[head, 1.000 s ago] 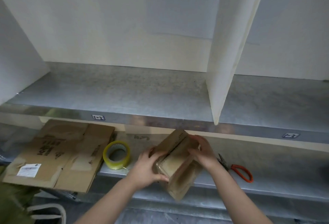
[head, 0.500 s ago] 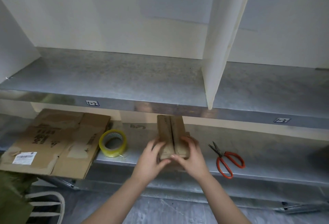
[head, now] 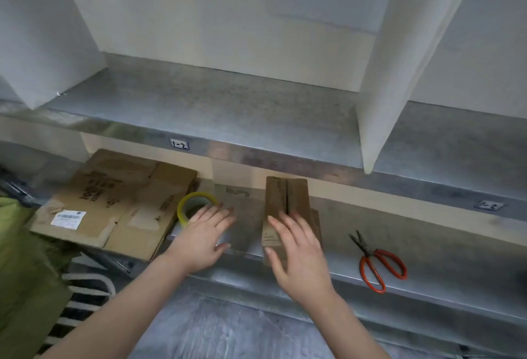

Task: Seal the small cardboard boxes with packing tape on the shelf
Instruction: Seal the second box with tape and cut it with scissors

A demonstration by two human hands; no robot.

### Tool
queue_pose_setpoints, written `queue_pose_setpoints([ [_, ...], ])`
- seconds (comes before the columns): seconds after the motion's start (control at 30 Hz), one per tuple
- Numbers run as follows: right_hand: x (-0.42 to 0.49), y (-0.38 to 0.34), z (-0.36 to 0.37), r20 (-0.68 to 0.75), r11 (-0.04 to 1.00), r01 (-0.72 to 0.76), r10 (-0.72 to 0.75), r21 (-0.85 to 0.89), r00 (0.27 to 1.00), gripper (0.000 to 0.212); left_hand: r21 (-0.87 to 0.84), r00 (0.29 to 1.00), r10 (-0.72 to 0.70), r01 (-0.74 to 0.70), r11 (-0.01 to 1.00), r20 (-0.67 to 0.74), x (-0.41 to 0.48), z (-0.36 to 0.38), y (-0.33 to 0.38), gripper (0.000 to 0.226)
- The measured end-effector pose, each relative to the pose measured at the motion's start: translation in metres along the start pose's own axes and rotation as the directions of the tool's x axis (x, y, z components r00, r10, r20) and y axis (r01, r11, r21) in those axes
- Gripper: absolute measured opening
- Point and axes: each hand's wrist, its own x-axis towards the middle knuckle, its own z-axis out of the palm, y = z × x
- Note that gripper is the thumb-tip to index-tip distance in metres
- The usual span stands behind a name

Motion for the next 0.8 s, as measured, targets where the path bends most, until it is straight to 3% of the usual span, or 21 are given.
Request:
queue_pose_setpoints([
  [0.13,0.017,-0.063,0.046,0.041,0.995,0.083,-0.086,0.06,0.995,0.053,0.001,0.997,-0.059,0.059,0.998,0.042,-0.028,0.009,-0.055,0.064],
  [0.3,0.048,-0.085,0.117,0.22,0.997,-0.074,0.068,0.017,0.973,0.055,0.008,0.993,-0.068,0.068,0.998,0.095,-0.033,0.027,-0.111,0.065],
  [0.47,0.065,-0.077,0.168,0.343,0.947,-0.307,0.321,-0.098,0.883,0.056,-0.034,0.993,0.055,-0.052,0.998,0.106,-0.022,0.05,-0.149,0.065],
  [0.63,0.075,-0.073,0.184,0.393,0.904,-0.399,0.426,-0.152,0.815,0.053,-0.065,0.981,0.167,-0.161,0.985,0.1,0.0,0.057,-0.163,0.06],
  [0.8,0.087,-0.074,0.189,0.346,0.878,-0.447,0.479,-0.172,0.807,0.039,-0.055,0.942,0.336,-0.335,0.941,0.018,0.019,0.056,-0.159,0.033],
])
